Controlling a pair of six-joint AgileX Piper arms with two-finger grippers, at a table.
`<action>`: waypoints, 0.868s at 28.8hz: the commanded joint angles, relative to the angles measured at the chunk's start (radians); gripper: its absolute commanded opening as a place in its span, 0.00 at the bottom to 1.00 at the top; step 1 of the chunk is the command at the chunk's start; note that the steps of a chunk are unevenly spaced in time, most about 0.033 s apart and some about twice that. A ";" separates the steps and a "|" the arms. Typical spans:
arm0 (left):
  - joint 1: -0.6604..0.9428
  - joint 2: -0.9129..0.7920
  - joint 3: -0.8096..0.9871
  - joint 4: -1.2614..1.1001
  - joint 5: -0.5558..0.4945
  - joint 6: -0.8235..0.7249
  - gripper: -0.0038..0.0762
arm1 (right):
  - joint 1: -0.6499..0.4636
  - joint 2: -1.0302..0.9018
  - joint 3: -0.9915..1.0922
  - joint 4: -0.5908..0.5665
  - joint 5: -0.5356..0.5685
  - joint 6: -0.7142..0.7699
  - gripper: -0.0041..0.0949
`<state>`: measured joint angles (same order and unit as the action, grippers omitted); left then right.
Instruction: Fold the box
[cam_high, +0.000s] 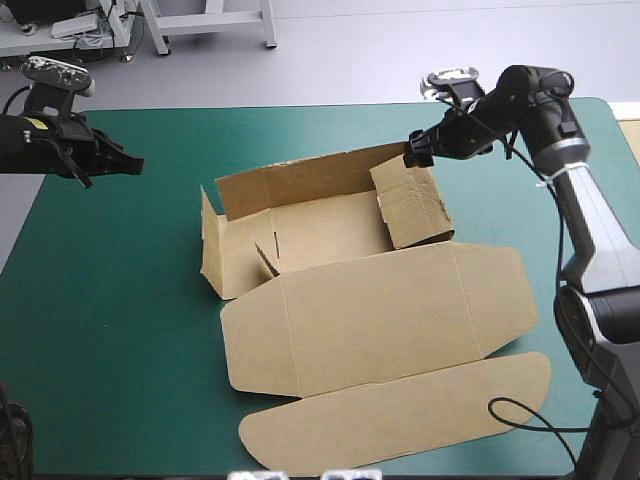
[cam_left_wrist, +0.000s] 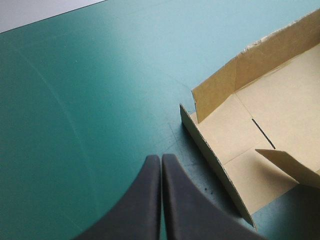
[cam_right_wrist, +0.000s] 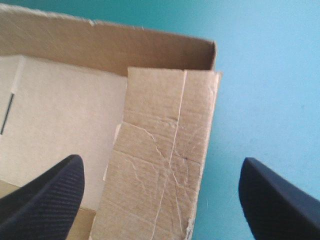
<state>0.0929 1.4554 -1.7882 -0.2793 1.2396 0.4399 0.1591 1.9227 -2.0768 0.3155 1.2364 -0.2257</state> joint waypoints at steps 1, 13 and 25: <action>0.000 -0.035 -0.026 -0.018 -0.044 -0.003 0.04 | -0.002 -0.108 -0.054 0.023 0.013 0.005 0.83; 0.000 -0.035 -0.026 0.051 -0.042 -0.076 0.04 | 0.010 0.008 0.146 0.025 0.013 0.027 0.83; 0.000 -0.035 -0.026 0.084 0.004 -0.101 0.04 | 0.021 0.095 0.152 0.006 0.013 0.008 0.25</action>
<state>0.0929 1.4554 -1.7882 -0.1875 1.2555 0.3550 0.1789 2.0728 -1.8998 0.3038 1.2352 -0.1876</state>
